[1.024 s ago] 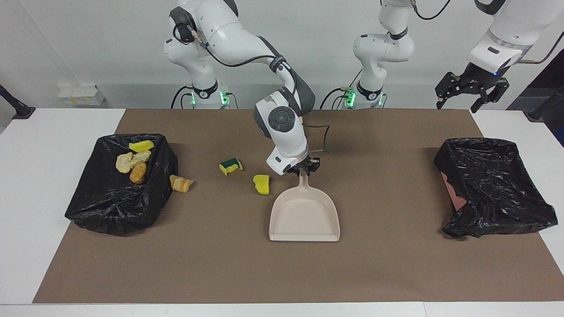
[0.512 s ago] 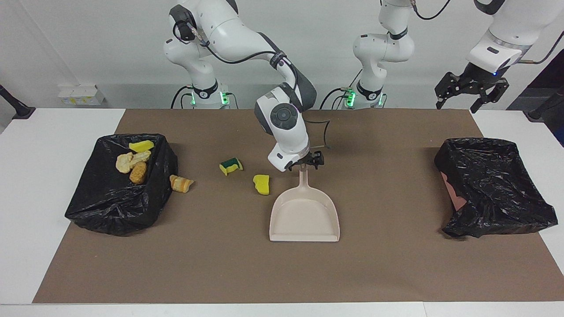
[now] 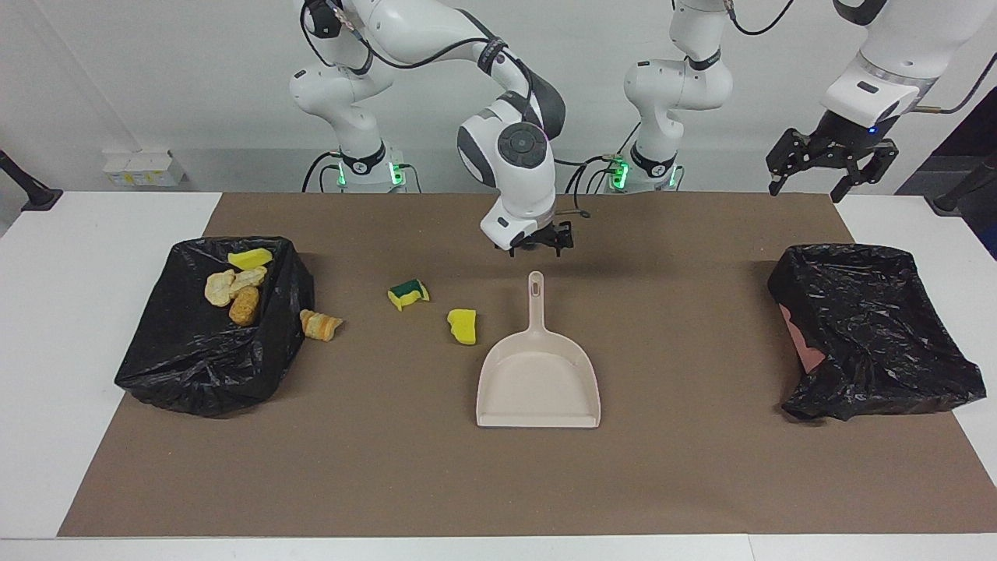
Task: Sweep and dump trash in bin
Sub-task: 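Bring the empty dustpan back over the table with the right gripper, then release the dustpan with the right gripper while the left gripper reaches it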
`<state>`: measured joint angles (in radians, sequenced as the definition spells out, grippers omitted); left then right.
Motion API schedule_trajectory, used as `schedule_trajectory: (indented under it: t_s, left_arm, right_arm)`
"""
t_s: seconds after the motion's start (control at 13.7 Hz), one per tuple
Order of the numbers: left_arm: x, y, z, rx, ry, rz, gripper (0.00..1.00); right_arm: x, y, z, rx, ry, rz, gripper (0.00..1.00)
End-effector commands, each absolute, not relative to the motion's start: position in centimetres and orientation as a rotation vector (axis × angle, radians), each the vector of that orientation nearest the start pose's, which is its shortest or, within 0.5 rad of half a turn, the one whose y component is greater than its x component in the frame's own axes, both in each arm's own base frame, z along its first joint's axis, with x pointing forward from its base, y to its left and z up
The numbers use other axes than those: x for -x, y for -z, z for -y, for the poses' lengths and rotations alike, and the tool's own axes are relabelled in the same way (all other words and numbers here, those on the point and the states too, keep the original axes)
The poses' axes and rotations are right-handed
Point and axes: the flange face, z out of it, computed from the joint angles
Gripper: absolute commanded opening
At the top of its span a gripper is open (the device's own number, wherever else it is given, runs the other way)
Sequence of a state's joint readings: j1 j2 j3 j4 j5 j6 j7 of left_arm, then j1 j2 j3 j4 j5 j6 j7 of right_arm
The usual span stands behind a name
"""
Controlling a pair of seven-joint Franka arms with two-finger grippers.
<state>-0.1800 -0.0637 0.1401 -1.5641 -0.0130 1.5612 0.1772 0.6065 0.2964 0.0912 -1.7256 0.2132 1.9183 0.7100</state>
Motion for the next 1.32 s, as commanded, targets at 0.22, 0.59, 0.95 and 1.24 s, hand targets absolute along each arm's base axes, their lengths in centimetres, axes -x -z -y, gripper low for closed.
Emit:
schedule_trajectory:
  t_s: [0.22,0.59,0.95,1.24]
  left_arm:
    - [-55.5,-62.8,9.5,3.127,0.168,-0.380,1.00]
    - [-56.1,-59.4,18.5,3.143,0.229,-0.473,1.00]
    - [-56.0,-53.1,28.5,3.135,0.244,-0.592,1.00]
    - [-55.5,-45.7,34.5,3.131,0.230,-0.582,1.00]
  right_arm:
    - [-38.3,-39.9,-42.0,3.130,-0.330,-0.221,1.00]
    - [-30.1,-37.6,-41.9,3.172,-0.336,-0.173,1.00]
    - [-23.6,-33.4,-44.4,3.171,-0.293,-0.200,1.00]
    - [-21.8,-33.3,-45.0,3.158,-0.301,-0.185,1.00]
